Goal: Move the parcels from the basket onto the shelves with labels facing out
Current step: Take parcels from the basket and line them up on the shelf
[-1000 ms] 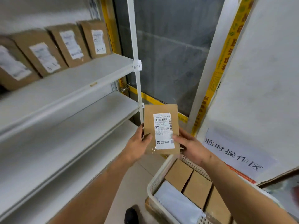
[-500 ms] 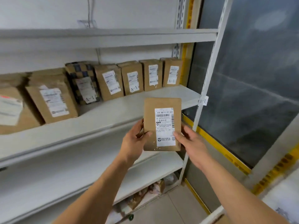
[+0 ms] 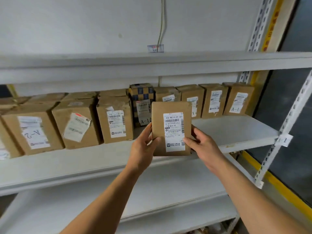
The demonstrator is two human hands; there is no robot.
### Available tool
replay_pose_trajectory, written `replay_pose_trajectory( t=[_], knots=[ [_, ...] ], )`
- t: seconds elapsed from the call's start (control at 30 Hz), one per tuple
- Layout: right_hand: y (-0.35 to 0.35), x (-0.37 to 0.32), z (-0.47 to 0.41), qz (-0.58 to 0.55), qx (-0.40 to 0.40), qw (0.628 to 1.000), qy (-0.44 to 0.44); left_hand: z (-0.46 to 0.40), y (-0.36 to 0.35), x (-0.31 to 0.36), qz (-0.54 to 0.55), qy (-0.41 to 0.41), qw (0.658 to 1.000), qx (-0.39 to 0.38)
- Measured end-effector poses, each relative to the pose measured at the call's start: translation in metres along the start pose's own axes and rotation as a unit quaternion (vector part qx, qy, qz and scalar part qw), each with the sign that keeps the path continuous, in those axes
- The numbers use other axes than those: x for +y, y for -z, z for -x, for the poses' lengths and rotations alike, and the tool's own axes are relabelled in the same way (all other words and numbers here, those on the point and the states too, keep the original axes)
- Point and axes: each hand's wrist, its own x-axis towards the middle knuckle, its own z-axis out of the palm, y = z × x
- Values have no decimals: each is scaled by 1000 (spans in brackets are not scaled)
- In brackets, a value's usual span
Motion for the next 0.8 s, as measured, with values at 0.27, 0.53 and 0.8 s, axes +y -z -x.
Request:
replay_pose_trajectory(
  t=[0.27,0.53,0.8],
  knots=[
    [-33,11,-77,-8,-4,1000,-12,-47,15,-20,-52,-3,997,64],
    [-49,26,-132,-9,-24,999,-25,-79,4,-42,-43,45,986,157],
    [-68,43,-157,2,-36,999,-3,-91,0,-57,-60,77,961,257]
  ],
)
